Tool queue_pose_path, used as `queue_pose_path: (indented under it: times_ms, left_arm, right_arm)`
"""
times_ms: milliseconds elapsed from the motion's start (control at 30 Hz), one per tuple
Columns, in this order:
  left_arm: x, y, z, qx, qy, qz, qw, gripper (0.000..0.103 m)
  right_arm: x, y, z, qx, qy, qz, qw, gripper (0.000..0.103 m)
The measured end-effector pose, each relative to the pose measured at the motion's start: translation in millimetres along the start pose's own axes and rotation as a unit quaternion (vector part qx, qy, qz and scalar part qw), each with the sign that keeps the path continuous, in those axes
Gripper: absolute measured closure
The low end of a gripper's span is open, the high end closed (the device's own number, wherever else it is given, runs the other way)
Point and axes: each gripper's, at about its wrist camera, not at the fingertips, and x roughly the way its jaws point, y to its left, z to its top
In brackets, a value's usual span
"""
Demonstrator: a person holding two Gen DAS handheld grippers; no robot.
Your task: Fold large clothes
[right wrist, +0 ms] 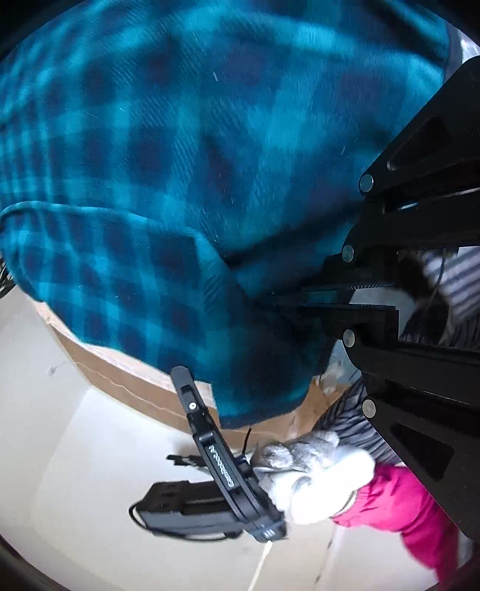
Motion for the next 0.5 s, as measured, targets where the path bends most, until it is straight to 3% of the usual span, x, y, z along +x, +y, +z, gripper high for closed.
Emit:
queue_pose_path:
  times_ms: [67,200,333,500]
  left_arm:
    - [-9.8,-2.4,-3.9,0.005,-0.019,0.013,0.9997,0.103]
    - [-24.5,-18.4,-13.4,0.033,-0.033,-0.018,0.9988,0.103]
    - [-14.9,-55.7,-40.0,0.089,0.014,-0.072,0.9933,0.103]
    - [4.5,-78.3,-78.3,0.128,0.063,-0.077,0.9868,0.103]
  right_arm:
    - [-19.4,6.7,-0.7,-0.021,-0.027,-0.005,0.999,0.096]
    - [-38.4,22.3,18.0,-0.053,-0.077,-0.017,0.995,0.096]
    - [-35.0,16.7,38.2,-0.046,-0.084,-0.019,0.995,0.096]
    - [-23.1,0.6,36.2,-0.039,-0.064,-0.017,0.997,0.096]
